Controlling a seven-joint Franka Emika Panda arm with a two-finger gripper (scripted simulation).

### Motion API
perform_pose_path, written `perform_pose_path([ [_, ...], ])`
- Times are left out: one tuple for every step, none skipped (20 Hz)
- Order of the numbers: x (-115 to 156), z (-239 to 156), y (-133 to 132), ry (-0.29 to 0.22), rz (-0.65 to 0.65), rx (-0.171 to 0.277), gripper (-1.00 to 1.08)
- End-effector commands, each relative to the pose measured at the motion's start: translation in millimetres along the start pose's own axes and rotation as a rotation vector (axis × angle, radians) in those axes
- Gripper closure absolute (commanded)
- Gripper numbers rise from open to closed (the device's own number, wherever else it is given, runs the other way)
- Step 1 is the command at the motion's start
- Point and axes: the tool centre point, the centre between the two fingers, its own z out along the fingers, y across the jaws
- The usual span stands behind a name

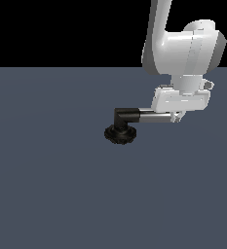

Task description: Turn on the faucet by rotating a designated handle.

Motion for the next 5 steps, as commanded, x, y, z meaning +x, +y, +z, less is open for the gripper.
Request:
perform_pose_path([
  [5.5,-1.6,11.3,0.006,0.007,-0.008,1.08],
  [7.6,-1.5,13.1,0.006,0.007,-0.008,1.08],
  [9.4,-1.7,15.3,0.007,0.008,-0.008,1.08],
  [11.5,-1.7,17.1,0.007,0.008,-0.008,1.08],
  [11.5,-1.7,17.1,0.007,0.008,-0.008,1.08],
])
